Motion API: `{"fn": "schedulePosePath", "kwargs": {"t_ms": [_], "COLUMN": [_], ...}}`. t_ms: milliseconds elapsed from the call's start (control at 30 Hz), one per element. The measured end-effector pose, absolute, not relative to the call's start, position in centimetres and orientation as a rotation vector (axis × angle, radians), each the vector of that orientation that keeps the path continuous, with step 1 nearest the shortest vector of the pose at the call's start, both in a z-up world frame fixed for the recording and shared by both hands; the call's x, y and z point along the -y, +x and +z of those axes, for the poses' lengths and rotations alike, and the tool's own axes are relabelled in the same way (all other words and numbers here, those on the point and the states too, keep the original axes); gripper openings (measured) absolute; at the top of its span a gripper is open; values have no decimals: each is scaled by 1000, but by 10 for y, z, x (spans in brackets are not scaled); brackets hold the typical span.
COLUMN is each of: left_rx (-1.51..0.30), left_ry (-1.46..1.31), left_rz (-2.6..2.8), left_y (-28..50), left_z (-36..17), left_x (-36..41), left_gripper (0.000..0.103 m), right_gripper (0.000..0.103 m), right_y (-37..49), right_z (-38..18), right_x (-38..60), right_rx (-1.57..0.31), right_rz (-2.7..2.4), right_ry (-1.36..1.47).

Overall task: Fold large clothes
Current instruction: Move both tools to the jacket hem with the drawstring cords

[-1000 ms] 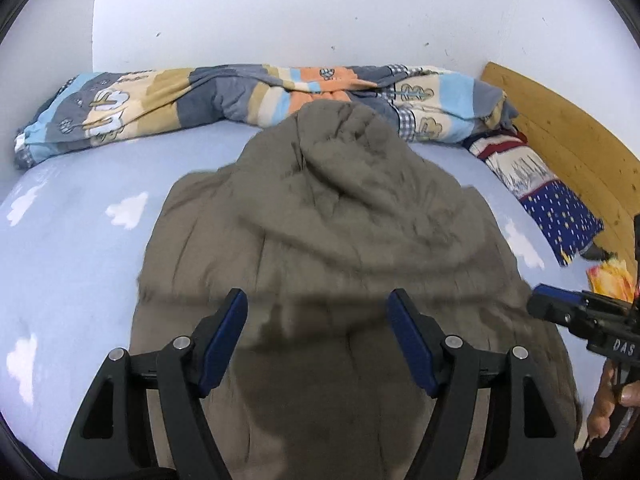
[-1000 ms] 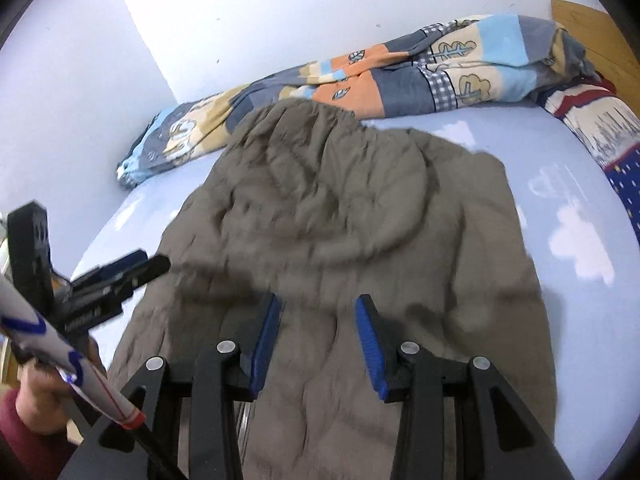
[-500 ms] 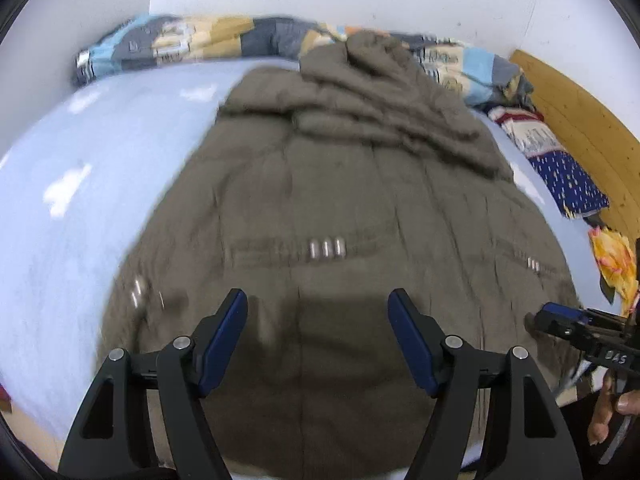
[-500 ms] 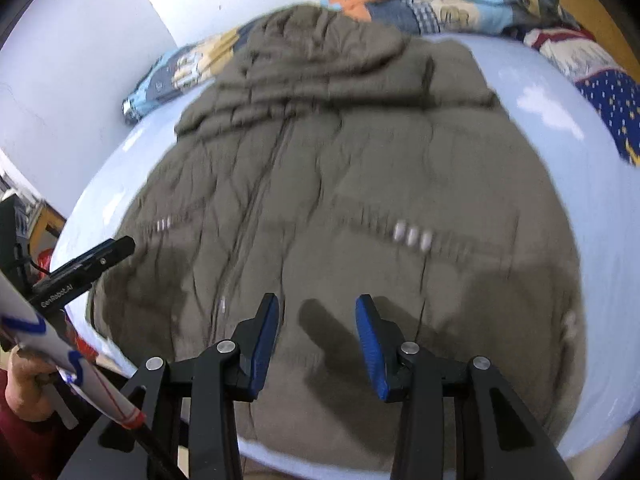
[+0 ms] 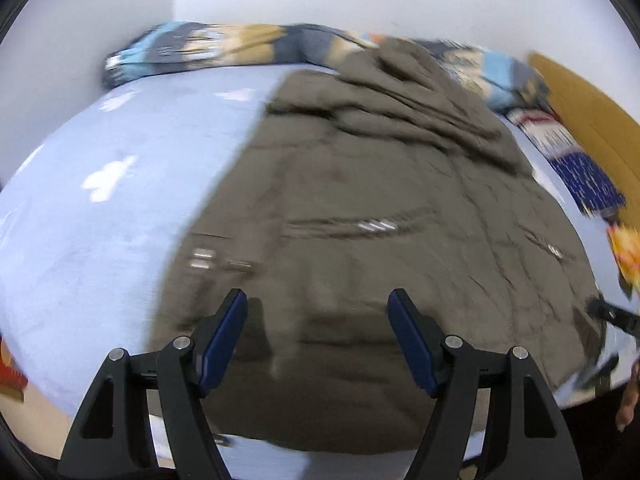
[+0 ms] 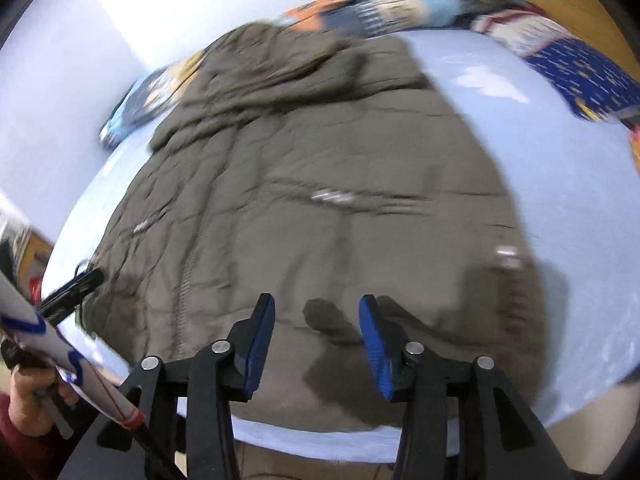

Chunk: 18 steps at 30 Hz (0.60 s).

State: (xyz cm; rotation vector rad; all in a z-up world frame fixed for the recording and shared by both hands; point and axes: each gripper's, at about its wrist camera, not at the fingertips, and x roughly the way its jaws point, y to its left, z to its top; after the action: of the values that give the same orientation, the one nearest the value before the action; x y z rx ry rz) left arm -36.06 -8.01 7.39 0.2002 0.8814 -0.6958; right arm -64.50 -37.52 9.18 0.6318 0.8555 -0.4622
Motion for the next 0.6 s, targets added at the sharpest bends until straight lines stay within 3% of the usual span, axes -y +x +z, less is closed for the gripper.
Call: {"fn": "schedulePosePath", "kwargs": {"t_ms": [200,367,433,500,600], "left_rx": [-976,-954,-950,-976,-1077], "left_ry": [194,77,23,-19,-164], "left_rz": [-644,-694,-650,-607,-576], "left_y": [-339,-332,-317,-304,-286], "left_z": [49,75,82,80,61], "left_x": [64,41,20,1,-27], "left_gripper": [72,72,72,72,72], "right_gripper": [50,50,55,67,68], "right_y": [-663,-675,-689,-706,-729], "right_z": [67,84,93,93,78], "right_x": [393,396,402,411,426], "right_rx": [-892,-811,-774,-744,-718], "right_rz": [-486,-496,-552,-608,-645], "right_ry": [740,744,727,745,850]}}
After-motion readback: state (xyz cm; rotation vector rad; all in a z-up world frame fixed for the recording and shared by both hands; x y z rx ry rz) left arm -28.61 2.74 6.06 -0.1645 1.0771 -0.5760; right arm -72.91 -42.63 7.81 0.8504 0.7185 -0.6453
